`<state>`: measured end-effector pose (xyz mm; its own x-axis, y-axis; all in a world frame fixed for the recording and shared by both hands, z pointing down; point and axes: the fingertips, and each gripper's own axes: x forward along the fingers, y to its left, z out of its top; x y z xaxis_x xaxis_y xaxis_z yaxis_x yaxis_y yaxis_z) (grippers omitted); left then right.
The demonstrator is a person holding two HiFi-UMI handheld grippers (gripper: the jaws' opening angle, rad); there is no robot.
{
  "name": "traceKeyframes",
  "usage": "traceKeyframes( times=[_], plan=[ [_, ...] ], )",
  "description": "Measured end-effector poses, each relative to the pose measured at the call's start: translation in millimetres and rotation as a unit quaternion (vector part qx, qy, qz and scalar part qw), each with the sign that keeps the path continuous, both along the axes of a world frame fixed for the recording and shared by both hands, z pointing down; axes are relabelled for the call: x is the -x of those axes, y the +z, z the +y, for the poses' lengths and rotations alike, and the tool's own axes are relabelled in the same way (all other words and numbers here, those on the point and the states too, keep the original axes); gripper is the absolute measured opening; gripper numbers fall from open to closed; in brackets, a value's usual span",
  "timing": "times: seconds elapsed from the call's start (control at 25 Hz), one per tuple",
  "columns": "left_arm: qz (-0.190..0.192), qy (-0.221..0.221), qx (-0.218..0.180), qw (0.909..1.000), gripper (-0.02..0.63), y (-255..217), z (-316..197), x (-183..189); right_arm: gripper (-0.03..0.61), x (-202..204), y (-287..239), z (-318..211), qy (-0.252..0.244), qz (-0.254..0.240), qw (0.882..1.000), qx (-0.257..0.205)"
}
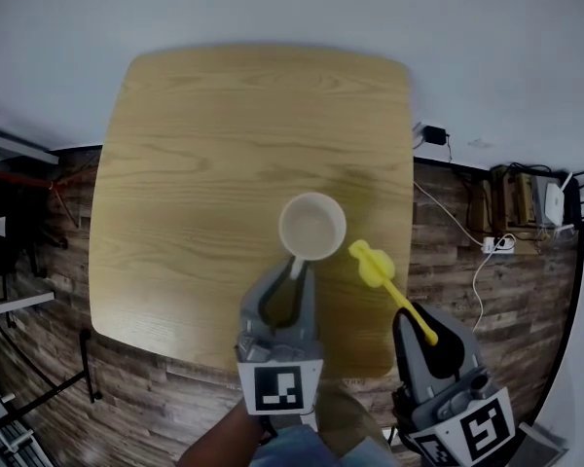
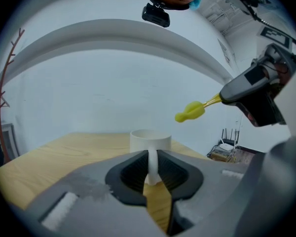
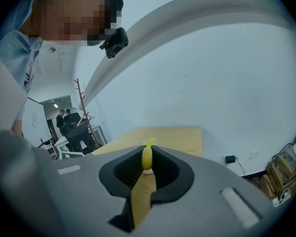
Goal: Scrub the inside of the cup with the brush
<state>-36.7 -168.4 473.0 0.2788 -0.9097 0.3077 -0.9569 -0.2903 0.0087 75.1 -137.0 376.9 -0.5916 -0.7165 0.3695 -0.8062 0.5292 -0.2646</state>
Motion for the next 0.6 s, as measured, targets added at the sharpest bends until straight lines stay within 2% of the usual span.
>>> traceKeyframes(
  times=[0.16,0.36,0.48,0.6],
  plan=[
    [-0.023,0.057,-0.005,0.9981,0.075,-9.7,-3.2,10.8,0.040,7.3,-12.0,-9.6,-0.009,0.002,1.000,-0.025],
    [-0.053,0.144,-0.010,0.9882,0.075,-19.4,-20.3,13.6,0.040,5.7,-12.4,-34.0,-0.028,0.001,0.999,-0.023],
    [-0.086,0.206,-0.001,0.9748,0.075,-17.4,-26.4,13.2,0.040,5.8,-3.4,-46.5,-0.045,-0.008,0.999,-0.006],
    [-0.127,0.271,0.009,0.9540,0.075,-7.8,-27.2,14.6,0.040,6.7,8.7,-52.1,-0.073,-0.005,0.997,0.007]
  ],
)
